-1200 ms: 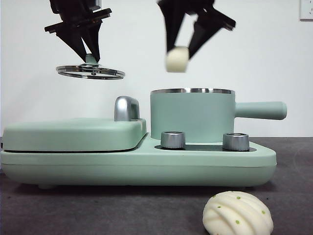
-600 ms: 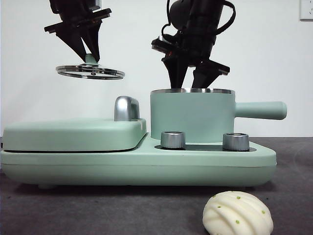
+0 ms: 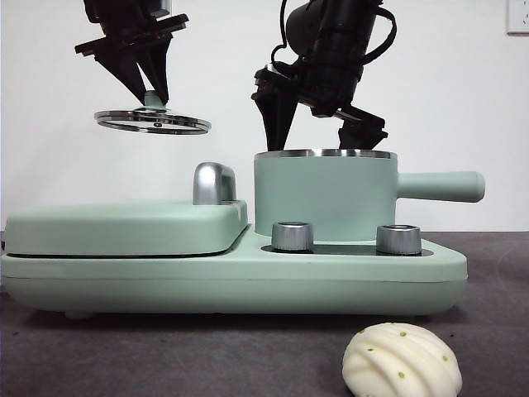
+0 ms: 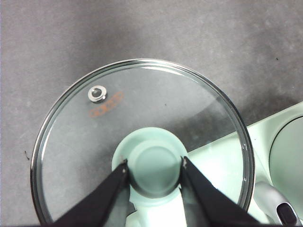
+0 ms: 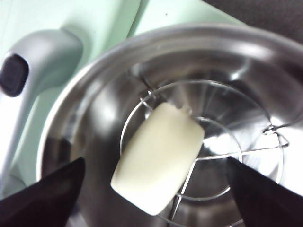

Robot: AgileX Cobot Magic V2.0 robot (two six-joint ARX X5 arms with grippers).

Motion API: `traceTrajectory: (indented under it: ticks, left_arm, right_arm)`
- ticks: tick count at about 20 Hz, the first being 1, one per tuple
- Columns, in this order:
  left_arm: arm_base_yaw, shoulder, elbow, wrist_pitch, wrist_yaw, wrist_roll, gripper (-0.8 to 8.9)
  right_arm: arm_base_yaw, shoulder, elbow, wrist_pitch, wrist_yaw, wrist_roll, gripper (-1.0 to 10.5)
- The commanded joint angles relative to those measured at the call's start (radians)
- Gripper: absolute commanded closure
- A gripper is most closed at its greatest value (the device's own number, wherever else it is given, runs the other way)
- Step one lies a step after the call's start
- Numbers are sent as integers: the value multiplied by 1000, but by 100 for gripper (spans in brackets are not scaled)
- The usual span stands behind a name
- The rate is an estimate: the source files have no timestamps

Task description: Put the buns in a small steamer

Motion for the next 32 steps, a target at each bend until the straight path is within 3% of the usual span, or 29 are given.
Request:
traceTrajectory:
  ticks: [1, 8, 13, 16, 18, 21, 29, 32]
  left_arm:
    - [-2, -11, 47, 17, 3, -7, 795]
    - [-2, -11, 47, -6, 3, -10, 795]
    - [-5, -11, 47, -5, 3, -12, 795]
    - [-8, -11, 47, -5, 3, -12, 795]
    - [-8, -11, 47, -4, 3, -12, 795]
    - [-10, -11, 47, -5, 3, -13, 795]
    - [-16, -11, 47, -3, 3, -15, 795]
    - [-16, -11, 47, 0, 3, -14, 795]
  right_arm:
    - [-2, 19, 100, -76, -2, -9, 458]
    - [25, -212, 38, -87, 14, -7, 458]
    - [126, -519, -259, -87, 61, -3, 458]
    - [212, -686, -463, -87, 96, 41, 458]
    - [266, -769, -586, -87, 140, 54, 458]
    - [319, -848, -742, -79, 140, 59, 458]
    - [397, -888, -1086, 276, 129, 198, 459]
    - [426, -888, -1205, 394, 129, 206, 459]
